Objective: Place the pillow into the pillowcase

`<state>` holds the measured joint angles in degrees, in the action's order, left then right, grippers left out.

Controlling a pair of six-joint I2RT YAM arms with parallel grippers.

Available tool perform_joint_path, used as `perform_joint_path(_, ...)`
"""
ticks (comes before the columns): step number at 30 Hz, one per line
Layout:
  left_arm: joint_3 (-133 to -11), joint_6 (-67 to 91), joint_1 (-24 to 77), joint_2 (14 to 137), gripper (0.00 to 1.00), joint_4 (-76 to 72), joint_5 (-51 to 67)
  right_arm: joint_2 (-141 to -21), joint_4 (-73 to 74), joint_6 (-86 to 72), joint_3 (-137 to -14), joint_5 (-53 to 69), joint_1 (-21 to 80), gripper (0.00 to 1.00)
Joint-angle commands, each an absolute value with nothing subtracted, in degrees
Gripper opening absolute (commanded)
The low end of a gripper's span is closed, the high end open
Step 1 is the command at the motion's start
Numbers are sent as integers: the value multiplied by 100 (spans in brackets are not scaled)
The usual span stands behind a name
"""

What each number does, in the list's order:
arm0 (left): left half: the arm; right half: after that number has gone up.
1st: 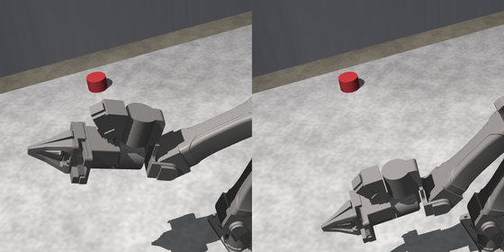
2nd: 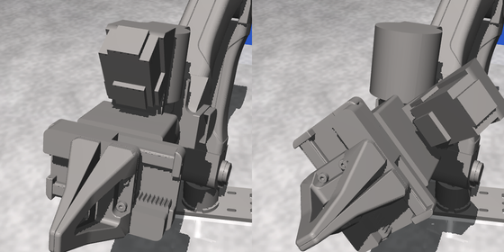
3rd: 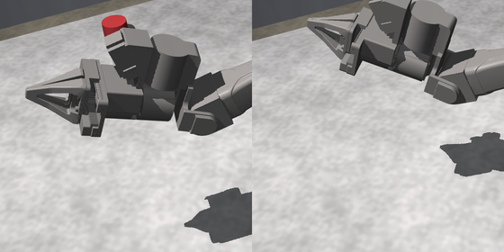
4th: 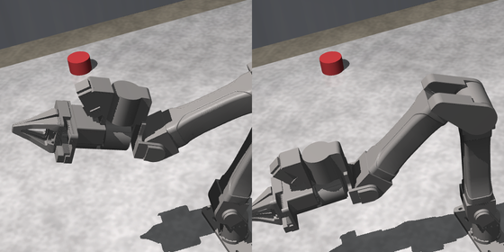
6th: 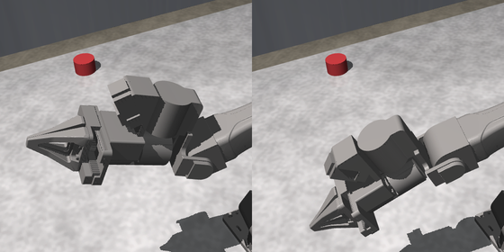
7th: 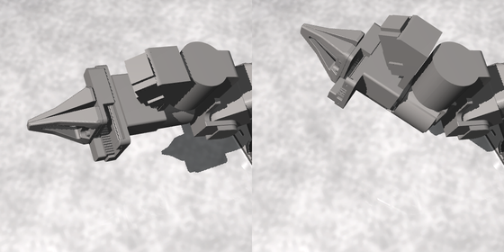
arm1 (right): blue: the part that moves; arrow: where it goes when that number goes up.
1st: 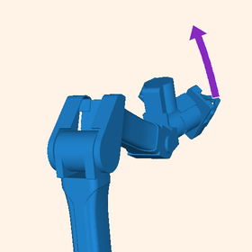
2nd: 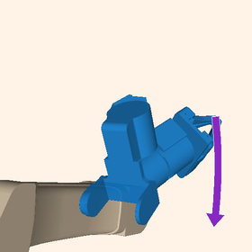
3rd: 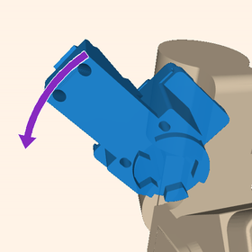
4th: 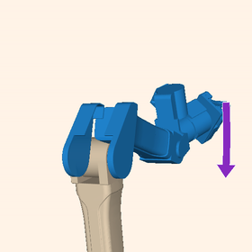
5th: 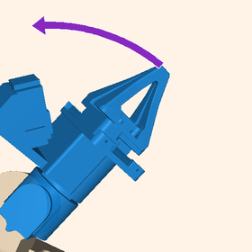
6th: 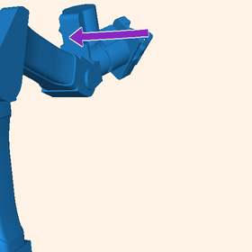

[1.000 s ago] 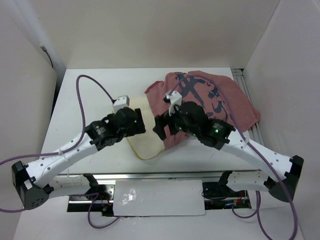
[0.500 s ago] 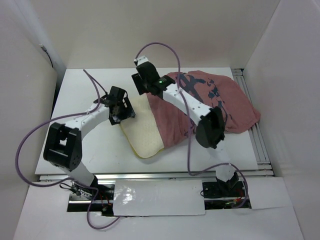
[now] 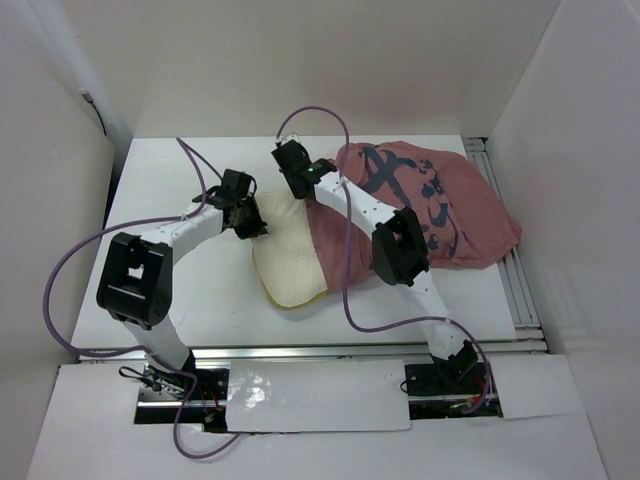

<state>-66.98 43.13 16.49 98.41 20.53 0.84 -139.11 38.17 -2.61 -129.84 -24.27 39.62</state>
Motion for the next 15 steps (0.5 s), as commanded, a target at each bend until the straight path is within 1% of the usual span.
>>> perform_joint_path(1,-6557,4017,1652,10143,0,1942,149,-13825,4034,-299,-13025,-3215,3779,15)
perform_joint_path(4,-6373,3859,1652,9986,0,1566,149,-13484,3904,-299,-12920,-3217,3902,0)
perform_joint_path(6,-6171,3727,1783,9862,0,943,97,-13160,3833,-247,-12771,-3016,3955,0)
perform_joint_path(8,-5951,3429,1871,9661,0,599,254,-12895,3771,-246,-12570,-2542,4138,0)
perform_joint_path(10,-5784,3157,2082,9441,0,29,316,-12440,3639,-193,-12332,-2024,4262,0)
perform_joint_path(11,-5557,3086,2161,9292,0,-200,316,-12289,3517,-193,-12209,-1491,4393,0)
perform_joint_path(12,-5424,2963,2240,8942,0,-463,316,-12148,3516,-132,-12008,-1198,4455,0)
perform_joint_path(13,-5284,2675,2380,8721,0,-1031,569,-11894,3516,-132,-11954,-960,4517,0)
perform_joint_path(14,-4908,2594,2478,8475,0,-1368,623,-11770,3516,-132,-11953,-593,4570,0)
perform_joint_path(15,-4713,2480,2653,7968,0,-1693,676,-11647,3516,-132,-11831,-397,4692,0)
